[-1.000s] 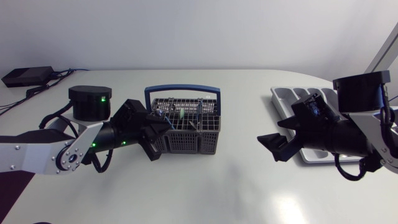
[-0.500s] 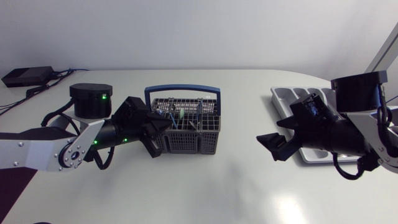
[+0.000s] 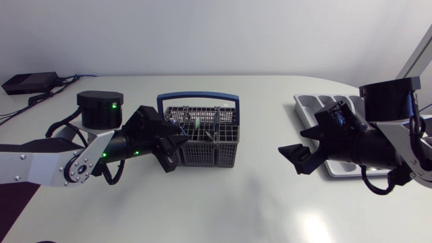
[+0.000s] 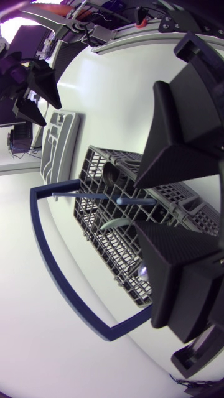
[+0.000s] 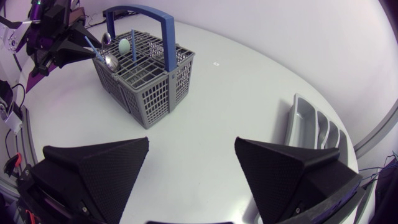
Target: Transfer all utensils from the basket to the drawer tray.
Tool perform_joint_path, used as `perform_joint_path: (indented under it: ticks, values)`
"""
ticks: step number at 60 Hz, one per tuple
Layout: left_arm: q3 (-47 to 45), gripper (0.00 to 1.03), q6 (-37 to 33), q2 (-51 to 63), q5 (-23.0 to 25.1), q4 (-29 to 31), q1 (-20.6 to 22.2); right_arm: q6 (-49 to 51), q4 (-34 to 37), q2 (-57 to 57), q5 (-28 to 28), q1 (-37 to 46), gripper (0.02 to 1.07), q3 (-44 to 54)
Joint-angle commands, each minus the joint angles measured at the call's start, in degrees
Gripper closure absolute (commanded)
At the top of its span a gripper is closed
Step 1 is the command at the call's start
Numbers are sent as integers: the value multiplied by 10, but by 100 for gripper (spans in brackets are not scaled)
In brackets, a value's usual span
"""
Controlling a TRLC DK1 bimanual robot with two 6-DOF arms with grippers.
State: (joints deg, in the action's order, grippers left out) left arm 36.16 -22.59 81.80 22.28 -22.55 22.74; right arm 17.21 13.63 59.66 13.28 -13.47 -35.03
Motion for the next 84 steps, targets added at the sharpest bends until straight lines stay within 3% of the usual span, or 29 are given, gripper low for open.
perform_joint_path:
  ticks: [1, 7, 14, 36, 48, 62, 75, 84]
  values:
    - [12, 62, -11, -1, 7, 5, 8, 11, -4, 5, -2, -6, 7, 14]
    - [18, 63, -11, 5, 7, 6, 13, 11, -4, 5, -3, -8, 7, 15]
    - [20, 79, -12, 9, 7, 5, 15, 11, -4, 7, -3, -8, 7, 15]
    - [16, 99, -15, 10, 7, 7, 12, 12, -7, 9, -3, -8, 7, 16]
    - [22, 99, -15, 6, 7, 12, 13, 12, -4, 7, -4, -13, 7, 16]
    - [62, 99, -20, -23, 7, 58, -1, 12, 5, 0, -4, -17, 7, 14]
    - [152, 99, -18, -62, 45, 173, -33, 15, 23, -14, -11, -32, 7, 9]
    - [261, 100, -10, -73, 83, 330, -46, 15, 38, -27, -17, -40, 7, 6]
